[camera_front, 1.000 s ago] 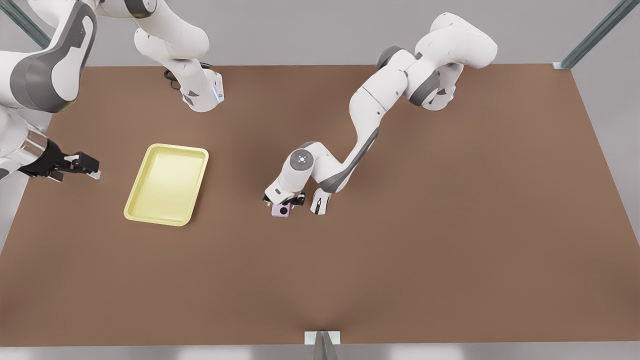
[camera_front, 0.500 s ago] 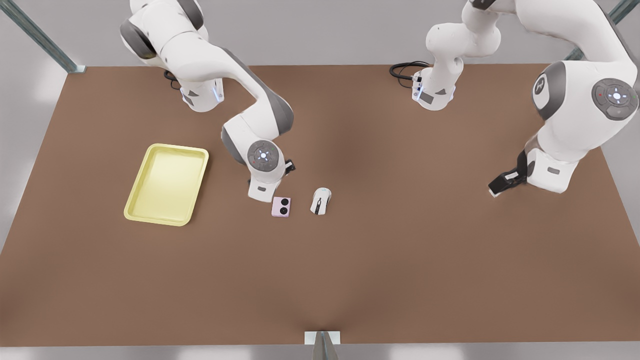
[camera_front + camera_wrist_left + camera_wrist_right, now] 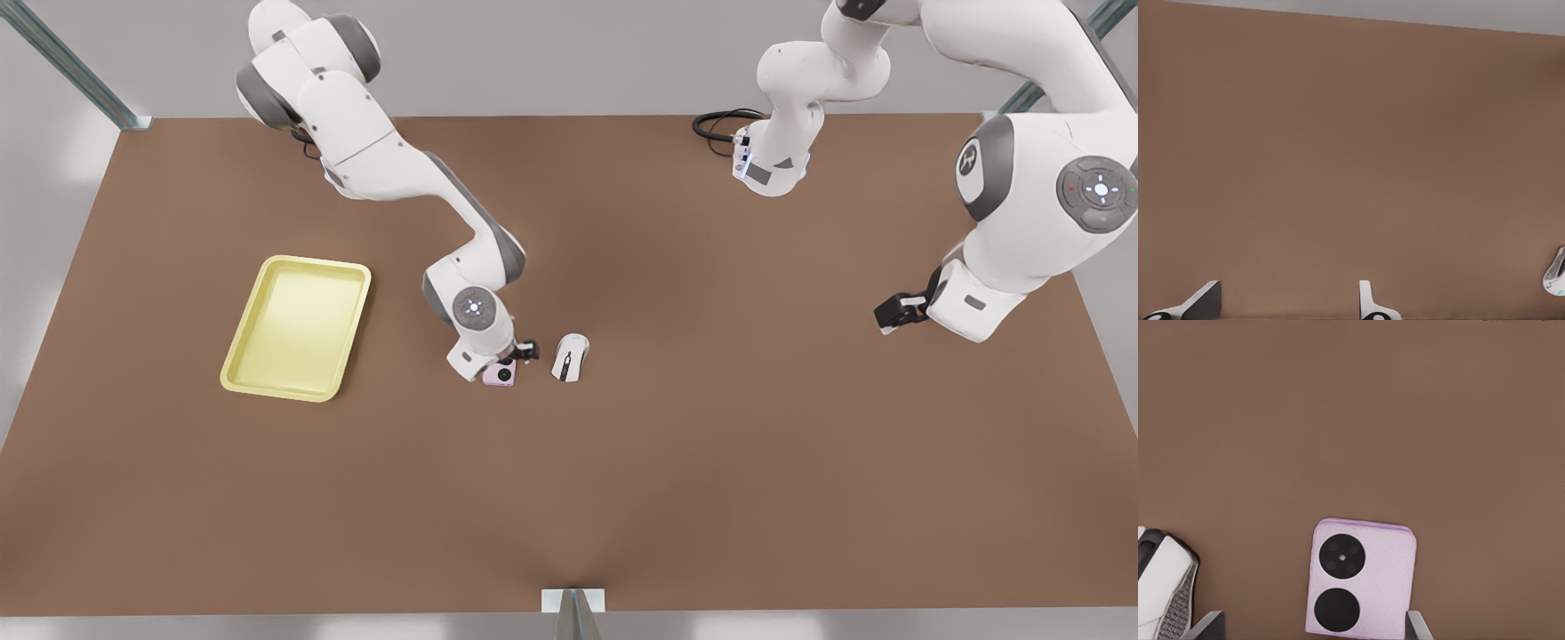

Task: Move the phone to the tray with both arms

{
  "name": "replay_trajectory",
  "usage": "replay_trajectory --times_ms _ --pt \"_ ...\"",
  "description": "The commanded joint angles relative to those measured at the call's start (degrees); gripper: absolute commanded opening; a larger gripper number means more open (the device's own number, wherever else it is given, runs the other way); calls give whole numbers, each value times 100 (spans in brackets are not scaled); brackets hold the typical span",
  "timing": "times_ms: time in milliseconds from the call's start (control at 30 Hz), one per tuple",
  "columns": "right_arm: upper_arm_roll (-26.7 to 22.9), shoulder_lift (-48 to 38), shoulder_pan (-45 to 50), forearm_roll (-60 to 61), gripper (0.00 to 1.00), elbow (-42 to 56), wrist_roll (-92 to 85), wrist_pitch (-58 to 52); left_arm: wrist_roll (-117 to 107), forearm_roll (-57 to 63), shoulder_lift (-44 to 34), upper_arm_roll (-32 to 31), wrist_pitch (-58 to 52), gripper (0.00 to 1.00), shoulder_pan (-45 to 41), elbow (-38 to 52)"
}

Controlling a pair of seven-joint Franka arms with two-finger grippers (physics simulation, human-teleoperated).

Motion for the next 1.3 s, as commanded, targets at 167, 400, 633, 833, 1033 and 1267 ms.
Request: replay_trajectory --times_ms 167,400,633,833,1033,1267 --pt "4 42 46 -905 100 -184 1794 549 1147 -4 -3 1 -91 100 -7 -4" --pt "21 77 82 -914 100 -421 1548 557 1139 -13 14 1 -83 100 -7 -13" --pt "22 148 20 -905 100 -553 1636 812 1139 -13 23 1 -83 100 -7 -13" --pt "22 218 20 -905 100 -544 1636 839 1139 -22 58 1 -83 100 -7 -22" --pt "21 271 11 -905 100 -544 1609 856 1139 -22 85 1 -83 100 -7 -22" --pt "30 324 2 -905 100 -536 1592 935 1130 -22 94 1 -83 100 -7 -13"
